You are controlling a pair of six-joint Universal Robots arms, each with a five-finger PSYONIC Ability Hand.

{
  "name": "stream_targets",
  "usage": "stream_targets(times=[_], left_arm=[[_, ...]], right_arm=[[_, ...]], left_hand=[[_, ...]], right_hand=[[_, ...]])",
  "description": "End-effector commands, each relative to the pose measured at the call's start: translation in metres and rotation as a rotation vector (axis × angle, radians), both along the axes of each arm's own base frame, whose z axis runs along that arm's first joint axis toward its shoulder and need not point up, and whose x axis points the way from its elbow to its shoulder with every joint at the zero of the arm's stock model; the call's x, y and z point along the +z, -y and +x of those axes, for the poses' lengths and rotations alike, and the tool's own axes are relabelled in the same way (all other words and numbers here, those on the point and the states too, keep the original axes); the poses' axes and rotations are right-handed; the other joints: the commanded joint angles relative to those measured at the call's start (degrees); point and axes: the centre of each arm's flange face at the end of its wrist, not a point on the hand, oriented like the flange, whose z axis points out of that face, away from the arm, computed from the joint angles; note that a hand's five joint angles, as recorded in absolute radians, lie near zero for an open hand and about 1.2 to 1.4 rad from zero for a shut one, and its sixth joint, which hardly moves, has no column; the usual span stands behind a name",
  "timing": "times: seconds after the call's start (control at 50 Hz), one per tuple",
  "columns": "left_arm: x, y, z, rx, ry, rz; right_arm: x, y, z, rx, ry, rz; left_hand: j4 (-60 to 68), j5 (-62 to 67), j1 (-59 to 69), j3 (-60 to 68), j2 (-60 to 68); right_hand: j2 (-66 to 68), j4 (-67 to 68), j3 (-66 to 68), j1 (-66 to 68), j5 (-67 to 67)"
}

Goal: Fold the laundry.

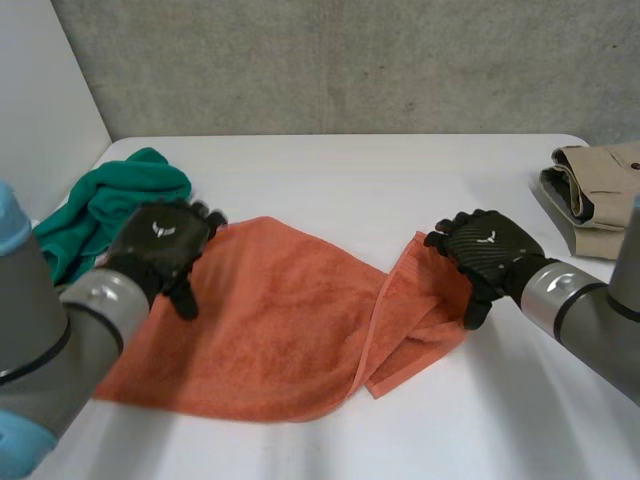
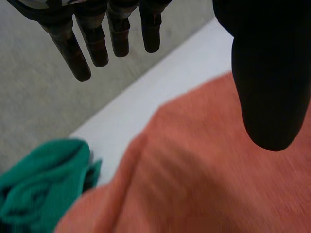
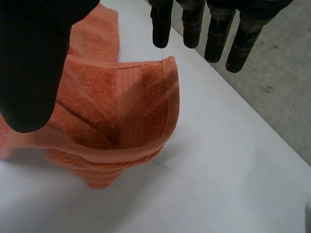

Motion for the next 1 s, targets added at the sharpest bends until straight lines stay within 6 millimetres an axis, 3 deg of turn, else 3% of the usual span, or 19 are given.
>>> stream_targets(times=[0.02, 0.08, 0.2, 0.34, 0.5, 0.58, 0.6, 0.62, 0.74, 0.8, 0.88, 0.9, 1.0], left_arm=[[-0.013, -0.024, 0.01, 0.006, 0.023, 0.049], [-0.017, -0.031, 0.015, 0.008, 0.029, 0.064], [-0.023, -0.039, 0.021, 0.018, 0.038, 0.085], [-0.026, -0.033, 0.034, 0.069, 0.033, 0.094], [-0.03, -0.037, 0.037, 0.076, 0.038, 0.109], [-0.031, -0.04, 0.039, 0.077, 0.039, 0.113], [-0.031, -0.04, 0.039, 0.077, 0.039, 0.112], [-0.031, -0.04, 0.039, 0.075, 0.041, 0.114], [-0.03, -0.042, 0.038, 0.068, 0.039, 0.112], [-0.031, -0.045, 0.038, 0.051, 0.036, 0.114], [-0.031, -0.05, 0.037, 0.031, 0.032, 0.115], [-0.031, -0.05, 0.037, 0.028, 0.031, 0.116], [-0.034, -0.053, 0.037, 0.015, 0.032, 0.128]], right_arm=[[-0.012, 0.027, 0.013, 0.024, -0.012, -0.069], [-0.015, 0.037, 0.022, 0.046, -0.011, -0.084], [-0.013, 0.036, 0.043, 0.1, -0.032, -0.129], [-0.015, 0.034, 0.06, 0.173, -0.112, -0.212], [-0.043, 0.045, 0.072, 0.185, -0.189, -0.192], [-0.053, 0.056, 0.073, 0.154, -0.244, -0.2], [-0.051, 0.06, 0.074, 0.145, -0.26, -0.222], [-0.05, 0.061, 0.074, 0.139, -0.267, -0.232], [-0.027, 0.07, 0.076, 0.109, -0.231, -0.296], [-0.017, 0.083, 0.07, 0.026, -0.205, -0.331], [-0.015, 0.11, 0.042, -0.15, -0.234, -0.381], [-0.015, 0.119, 0.028, -0.208, -0.25, -0.386], [-0.023, 0.123, 0.005, -0.265, -0.281, -0.35]], left_hand=[[5.2, 5.8, 4.9, 5.6, 4.9], [5.0, 5.7, 4.7, 5.4, 4.7], [4.7, 5.3, 4.4, 5.1, 4.4], [4.5, 5.1, 4.2, 4.9, 4.2], [4.1, 4.8, 3.9, 4.6, 3.9], [4.3, 5.0, 4.1, 4.8, 4.1], [4.3, 5.0, 4.1, 4.8, 4.1], [4.5, 5.1, 4.2, 4.9, 4.2], [5.3, 6.0, 5.1, 5.8, 5.1], [6.5, 7.2, 6.2, 7.0, 6.3], [9.2, 9.9, 8.9, 9.6, 8.9], [9.5, 10.2, 9.3, 10.0, 9.3], [13.4, 14.1, 13.1, 13.8, 13.1]], right_hand=[[-2.7, -3.4, -2.3, -1.7, -3.3], [-2.7, -3.4, -2.3, -1.7, -3.3], [-2.7, -3.4, -2.3, -1.7, -3.3], [-2.7, -3.4, -2.3, -1.7, -3.3], [2.9, 2.2, 3.3, 4.0, 2.3], [35.3, 34.6, 35.7, 36.3, 34.7], [58.2, 57.5, 58.6, 59.3, 57.6], [67.2, 66.5, 67.6, 68.2, 66.6], [67.3, 66.6, 67.7, 68.3, 66.7], [67.3, 66.6, 67.7, 68.3, 66.7], [67.3, 66.6, 67.7, 68.3, 66.7], [67.3, 66.6, 67.7, 68.3, 66.7], [67.3, 66.6, 67.7, 68.3, 66.7]])
